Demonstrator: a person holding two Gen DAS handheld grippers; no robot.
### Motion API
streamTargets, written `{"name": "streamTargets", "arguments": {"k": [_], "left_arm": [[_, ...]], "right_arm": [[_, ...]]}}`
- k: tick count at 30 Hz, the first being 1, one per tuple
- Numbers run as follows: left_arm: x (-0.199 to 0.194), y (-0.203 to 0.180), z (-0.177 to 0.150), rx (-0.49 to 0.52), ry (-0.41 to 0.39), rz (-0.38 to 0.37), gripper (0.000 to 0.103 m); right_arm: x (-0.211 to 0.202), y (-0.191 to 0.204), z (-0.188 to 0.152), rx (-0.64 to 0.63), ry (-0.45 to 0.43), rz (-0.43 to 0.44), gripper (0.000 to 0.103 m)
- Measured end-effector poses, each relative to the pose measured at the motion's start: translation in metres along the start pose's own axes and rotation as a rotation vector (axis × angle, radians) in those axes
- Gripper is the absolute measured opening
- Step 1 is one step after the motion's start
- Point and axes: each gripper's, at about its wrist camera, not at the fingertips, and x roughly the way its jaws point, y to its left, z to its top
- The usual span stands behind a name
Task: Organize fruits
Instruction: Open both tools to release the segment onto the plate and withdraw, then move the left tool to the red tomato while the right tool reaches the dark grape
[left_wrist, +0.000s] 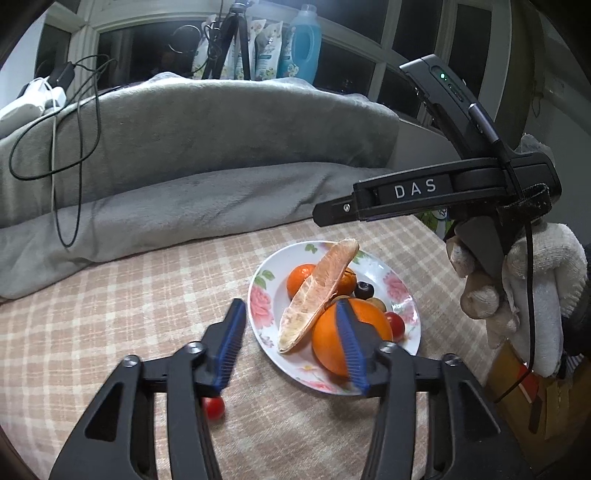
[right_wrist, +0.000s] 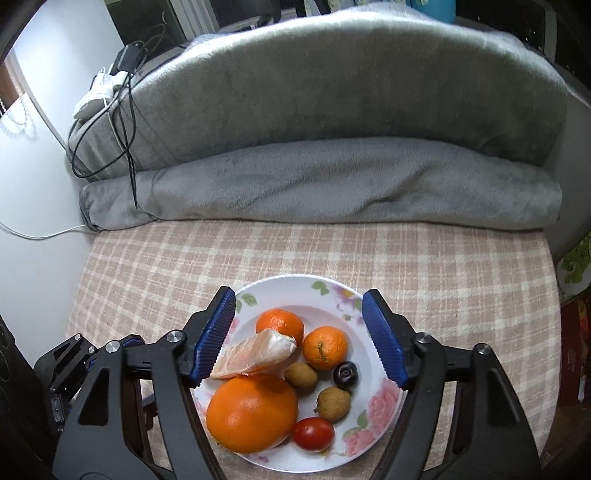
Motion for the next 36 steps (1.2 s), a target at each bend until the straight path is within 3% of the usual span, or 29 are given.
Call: {"name": "streamTargets", "arguments": {"k": [18,20,23,36], "left_arm": [[-0.025,0.032,-0.028,-0.033,0.021,0.070,0.058],[-0.029,0.036,-0.034,-0.038,0.029,0.079,0.058],[-0.032,0.040,-0.041,-0.040,0.040,0.094,0.058],[-0.037,0.048,-0.065,-0.031,0.085,0.125,0.058]], "right_arm": [[-0.009,0.037,-0.001,-0.158,-0.060,0.022,0.075],[-0.008,0.042,-0.002,-0.179,-0.059,0.035,0.084],[-0.009,0.053,-0.004,-0.229,-0.072,0.056,0.087],[-0.005,0.083,-0.014,-0.363,-0.036,0.108,0.087]]}}
